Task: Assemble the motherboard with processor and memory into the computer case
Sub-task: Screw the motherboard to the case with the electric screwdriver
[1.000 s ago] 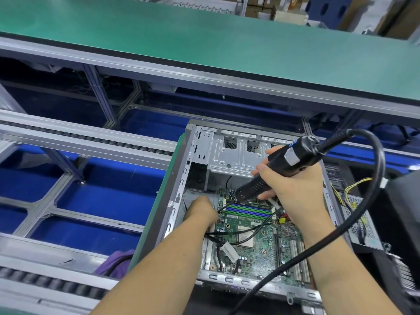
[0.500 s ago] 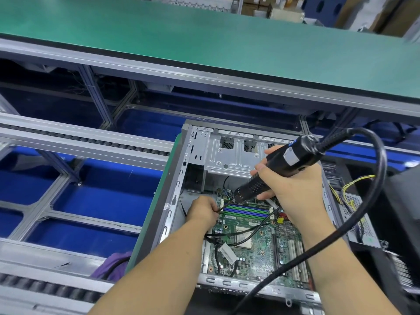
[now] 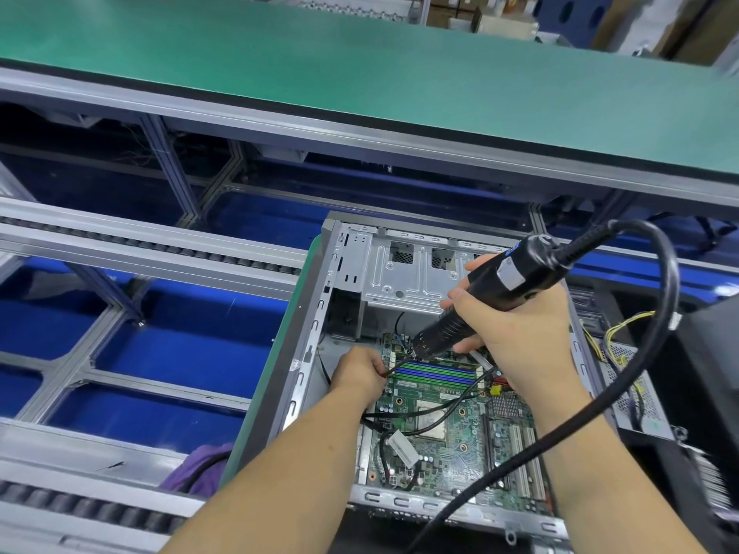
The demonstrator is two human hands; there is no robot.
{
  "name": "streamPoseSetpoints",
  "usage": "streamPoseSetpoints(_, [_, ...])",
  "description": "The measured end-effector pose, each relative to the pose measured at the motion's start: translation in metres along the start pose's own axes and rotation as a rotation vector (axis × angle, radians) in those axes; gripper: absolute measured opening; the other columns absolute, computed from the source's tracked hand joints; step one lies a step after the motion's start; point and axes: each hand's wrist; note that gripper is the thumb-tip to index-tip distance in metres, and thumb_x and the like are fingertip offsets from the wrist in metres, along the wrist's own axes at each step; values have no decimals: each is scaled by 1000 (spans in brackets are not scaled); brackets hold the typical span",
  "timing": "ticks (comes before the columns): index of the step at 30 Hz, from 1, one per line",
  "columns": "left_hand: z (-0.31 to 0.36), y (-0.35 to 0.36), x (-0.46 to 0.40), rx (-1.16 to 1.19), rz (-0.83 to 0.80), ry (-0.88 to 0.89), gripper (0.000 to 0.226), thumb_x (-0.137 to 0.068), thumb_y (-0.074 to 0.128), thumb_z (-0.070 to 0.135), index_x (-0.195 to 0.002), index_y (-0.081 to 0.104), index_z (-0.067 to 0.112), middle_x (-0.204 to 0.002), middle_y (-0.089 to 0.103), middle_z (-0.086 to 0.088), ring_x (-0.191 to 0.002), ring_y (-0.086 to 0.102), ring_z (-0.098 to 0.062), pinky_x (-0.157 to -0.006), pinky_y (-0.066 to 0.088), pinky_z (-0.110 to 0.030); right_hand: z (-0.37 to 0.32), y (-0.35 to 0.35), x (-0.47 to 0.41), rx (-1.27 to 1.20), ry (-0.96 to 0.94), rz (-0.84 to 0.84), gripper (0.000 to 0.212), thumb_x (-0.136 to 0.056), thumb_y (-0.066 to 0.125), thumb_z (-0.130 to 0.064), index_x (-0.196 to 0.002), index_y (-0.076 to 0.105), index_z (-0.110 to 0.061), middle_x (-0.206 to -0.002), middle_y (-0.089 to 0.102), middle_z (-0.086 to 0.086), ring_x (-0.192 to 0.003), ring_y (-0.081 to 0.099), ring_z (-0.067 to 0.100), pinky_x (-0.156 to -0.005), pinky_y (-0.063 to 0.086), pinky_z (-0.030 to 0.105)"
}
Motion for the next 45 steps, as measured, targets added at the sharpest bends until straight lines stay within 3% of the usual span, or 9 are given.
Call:
streamPoseSetpoints(11, [1, -1, 1, 48, 15, -30, 36, -90, 55, -5, -68, 60, 23, -106, 69, -8, -97, 64, -27, -87, 52, -27, 1, 0, 1, -13, 2, 2, 25, -72, 76, -19, -84, 74, -41, -79, 71, 7, -76, 72, 35, -44, 56, 35])
streamPoseSetpoints(18, [3, -2, 2, 33, 19, -37, 32, -91, 56, -2, -70, 60, 21, -107, 69, -8, -98, 64, -27, -89, 52, -29, -1, 1, 2, 1, 7, -1, 23, -71, 76, -19, -81, 74, -40, -83, 72, 5, -76, 73, 33, -44, 56, 35])
streamPoseSetpoints(23, [4, -3, 2, 27, 6, -47, 21, -92, 56, 0, -83, 66, 16, -108, 69, -9, -99, 64, -27, -90, 52, -30, -3, 3, 3, 8, 5, -5, 24, -72, 75, -19, -81, 74, -41, -84, 72, 5, -77, 73, 32, -44, 56, 34])
streamPoseSetpoints(29, [6, -3, 2, 9, -8, -56, 24, -91, 56, 0, -77, 62, 17, -105, 68, -8, -97, 64, -27, -90, 52, -30, -1, 3, 3, 17, -1, -20, 24, -73, 75, -20, -84, 74, -41, -83, 72, 6, -73, 73, 31, -44, 57, 35])
streamPoseSetpoints(33, [5, -2, 0, -41, -17, -59, 14, -90, 59, 0, -83, 61, 12, -101, 66, -10, -94, 63, -27, -90, 52, -32, 1, 6, -3, 76, 3, -85, 22, -73, 76, -20, -89, 71, -34, -79, 71, 5, -67, 72, 27, -46, 58, 37])
streamPoseSetpoints(38, [4, -8, -2, -134, -51, -66, 6, -87, 64, 11, -87, 58, 13, -90, 60, -7, -80, 54, -25, -80, 51, -29, -3, 17, -13, 180, 11, -206, 18, -70, 78, -19, -85, 69, -21, -79, 71, 6, -63, 72, 27, -44, 58, 39])
streamPoseSetpoints(42, [5, -10, -2, -136, -67, -122, 29, -85, 69, 15, -67, 45, 16, -92, 57, -7, -82, 53, -25, -79, 50, -31, -7, 20, -16, 286, -34, -242, 14, -76, 81, -9, -79, 68, -13, -69, 69, 4, -53, 67, 18, -44, 52, 22])
streamPoseSetpoints(45, [5, -10, -2, -141, -55, -141, 36, -85, 69, 17, -65, 40, 17, -81, 55, -4, -81, 52, -24, -75, 47, -29, -7, 21, -15, 282, -34, -251, 18, -79, 79, -4, -79, 66, -17, -63, 67, -6, -51, 65, 11, -45, 49, 17])
Point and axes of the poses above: each hand's wrist, its own x-axis away from the middle knuckle, its own y-axis out of the palm, z = x × y
